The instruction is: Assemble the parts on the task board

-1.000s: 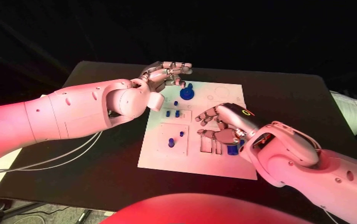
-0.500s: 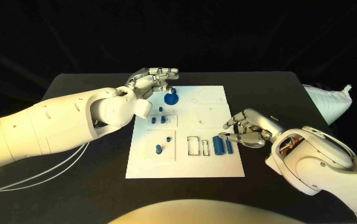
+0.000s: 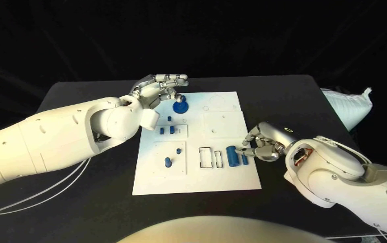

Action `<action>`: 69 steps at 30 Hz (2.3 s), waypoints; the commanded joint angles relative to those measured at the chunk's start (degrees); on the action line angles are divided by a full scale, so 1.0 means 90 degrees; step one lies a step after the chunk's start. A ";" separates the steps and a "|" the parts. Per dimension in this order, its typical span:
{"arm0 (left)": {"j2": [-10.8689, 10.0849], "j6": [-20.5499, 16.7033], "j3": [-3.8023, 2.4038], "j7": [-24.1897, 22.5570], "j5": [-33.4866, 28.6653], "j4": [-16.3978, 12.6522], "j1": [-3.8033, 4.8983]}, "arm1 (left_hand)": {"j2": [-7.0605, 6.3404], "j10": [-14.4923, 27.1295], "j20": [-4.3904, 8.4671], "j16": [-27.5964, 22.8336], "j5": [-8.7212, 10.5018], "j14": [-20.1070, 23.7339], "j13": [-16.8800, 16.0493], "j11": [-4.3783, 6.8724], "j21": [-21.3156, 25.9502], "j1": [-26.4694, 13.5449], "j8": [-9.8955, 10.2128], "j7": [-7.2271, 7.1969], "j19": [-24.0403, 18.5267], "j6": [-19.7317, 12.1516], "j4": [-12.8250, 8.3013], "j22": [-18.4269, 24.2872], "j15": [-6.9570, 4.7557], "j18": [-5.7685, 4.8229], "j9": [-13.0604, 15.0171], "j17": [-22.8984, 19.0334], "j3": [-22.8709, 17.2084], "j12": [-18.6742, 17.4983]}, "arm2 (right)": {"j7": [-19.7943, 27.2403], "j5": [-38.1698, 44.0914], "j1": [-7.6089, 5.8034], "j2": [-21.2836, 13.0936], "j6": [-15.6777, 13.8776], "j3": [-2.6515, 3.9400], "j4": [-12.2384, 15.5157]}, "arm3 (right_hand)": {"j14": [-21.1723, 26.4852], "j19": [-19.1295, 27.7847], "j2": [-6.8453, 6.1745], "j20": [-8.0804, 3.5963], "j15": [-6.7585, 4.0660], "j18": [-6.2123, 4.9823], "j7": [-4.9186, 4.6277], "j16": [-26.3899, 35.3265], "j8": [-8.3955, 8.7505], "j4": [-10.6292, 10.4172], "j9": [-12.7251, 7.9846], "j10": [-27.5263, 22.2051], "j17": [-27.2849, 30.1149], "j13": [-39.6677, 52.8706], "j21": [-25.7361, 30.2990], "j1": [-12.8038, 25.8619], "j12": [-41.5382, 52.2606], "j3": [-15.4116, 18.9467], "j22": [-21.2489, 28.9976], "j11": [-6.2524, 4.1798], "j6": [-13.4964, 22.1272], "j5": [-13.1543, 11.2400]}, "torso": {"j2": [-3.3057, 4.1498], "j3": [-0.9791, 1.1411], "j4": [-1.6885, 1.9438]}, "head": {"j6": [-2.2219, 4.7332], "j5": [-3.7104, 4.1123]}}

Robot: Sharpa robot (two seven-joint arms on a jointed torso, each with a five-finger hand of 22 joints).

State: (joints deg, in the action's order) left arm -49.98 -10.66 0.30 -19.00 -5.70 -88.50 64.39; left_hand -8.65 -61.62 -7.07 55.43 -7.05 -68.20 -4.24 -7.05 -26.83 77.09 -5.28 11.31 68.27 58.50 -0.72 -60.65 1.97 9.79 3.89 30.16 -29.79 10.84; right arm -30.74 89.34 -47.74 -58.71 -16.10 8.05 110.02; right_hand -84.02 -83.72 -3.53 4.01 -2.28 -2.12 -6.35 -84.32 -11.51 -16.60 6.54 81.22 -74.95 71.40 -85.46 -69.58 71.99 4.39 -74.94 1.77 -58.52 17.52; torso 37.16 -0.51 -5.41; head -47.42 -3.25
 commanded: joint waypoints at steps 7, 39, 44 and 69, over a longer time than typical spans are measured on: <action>0.0010 0.0126 -0.0004 -0.0027 0.0016 -0.0032 -0.0006 | 0.0020 0.0040 -0.0038 0.0041 -0.0025 0.0042 0.0003 -0.0009 0.0021 -0.0032 -0.0041 0.0002 -0.0007 -0.0042 0.0001 0.0006 -0.0006 0.0062 0.0000 -0.0007 0.0027 0.0010 | -0.0215 0.0316 0.0020 0.0208 0.0439 -0.0042 -0.0137 | -0.0529 -0.0313 0.0194 0.0039 0.0030 0.0096 -0.0027 -0.0263 -0.0155 0.0005 0.0047 0.0377 -0.0916 0.0988 -0.0157 -0.0130 0.0916 0.0294 -0.1211 0.0019 0.0092 0.0036 | 0.0005 -0.0014 0.0037 | -0.0024 0.0039; -0.0004 0.0155 -0.0004 -0.0002 0.0017 -0.0033 -0.0006 | 0.0028 0.0049 -0.0040 0.0045 -0.0028 0.0046 0.0003 -0.0007 0.0028 -0.0036 -0.0045 0.0000 -0.0009 -0.0048 0.0001 0.0011 -0.0005 0.0064 0.0000 -0.0011 0.0036 0.0020 | -0.0353 0.0433 0.0201 0.0818 0.0731 -0.0138 -0.0617 | -0.0580 -0.0440 0.0665 0.0032 0.0011 0.0141 0.0025 -0.0435 -0.0367 0.0222 0.0159 0.0628 -0.1238 0.1537 -0.0276 -0.0853 0.1425 0.0306 -0.1370 -0.0019 -0.0056 -0.0056 | 0.0014 -0.0016 0.0032 | -0.0074 -0.0004; -0.0011 0.0162 -0.0004 0.0002 0.0017 -0.0029 -0.0006 | 0.0028 0.0049 -0.0040 0.0045 -0.0028 0.0046 0.0003 -0.0007 0.0028 -0.0036 -0.0045 0.0000 -0.0009 -0.0048 0.0001 0.0011 -0.0005 0.0064 0.0000 -0.0011 0.0036 0.0020 | -0.0366 0.0191 0.0204 0.0757 0.0197 -0.0137 -0.0536 | -0.0581 -0.0476 0.0875 -0.0004 -0.0041 0.0153 0.0104 -0.0439 -0.0429 0.0299 0.0218 0.0662 -0.1247 0.1583 -0.0307 -0.1068 0.1468 0.0114 -0.1412 -0.0087 -0.0196 -0.0027 | 0.0023 -0.0006 0.0016 | -0.0057 -0.0028; 0.0030 0.0192 -0.0004 0.0008 0.0017 -0.0008 -0.0010 | 0.0028 0.0049 -0.0040 0.0045 -0.0028 0.0046 0.0003 -0.0007 0.0028 -0.0036 -0.0045 0.0000 -0.0009 -0.0048 0.0001 0.0011 -0.0005 0.0064 0.0000 -0.0011 0.0036 0.0020 | -0.0381 -0.0711 0.0145 0.1196 0.0218 -0.0063 -0.0213 | -0.0584 -0.0495 0.0953 -0.0080 -0.0103 0.0159 0.0168 -0.0446 -0.0352 -0.0010 0.0401 0.0666 -0.1263 0.1565 -0.0315 -0.0192 0.1408 0.0368 -0.1427 -0.0147 -0.0396 0.0469 | 0.0036 -0.0018 0.0050 | -0.0033 -0.0033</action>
State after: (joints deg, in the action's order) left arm -49.83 -10.06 0.30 -18.72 -5.69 -88.52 64.34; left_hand -8.60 -61.63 -7.07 55.65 -7.05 -68.20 -4.24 -7.04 -26.83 77.04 -5.49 11.30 68.27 58.51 -0.72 -60.62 1.98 9.81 3.89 30.12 -29.79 10.87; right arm -33.57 84.37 -46.42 -48.26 -18.41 7.54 108.35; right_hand -84.02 -83.96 5.54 3.73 -2.67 -1.62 -6.72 -88.10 -14.88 -16.70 8.18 83.92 -74.90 75.25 -88.09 -72.33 84.83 7.45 -74.94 0.90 -59.84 21.76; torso 37.45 -0.67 -5.05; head -47.72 -3.51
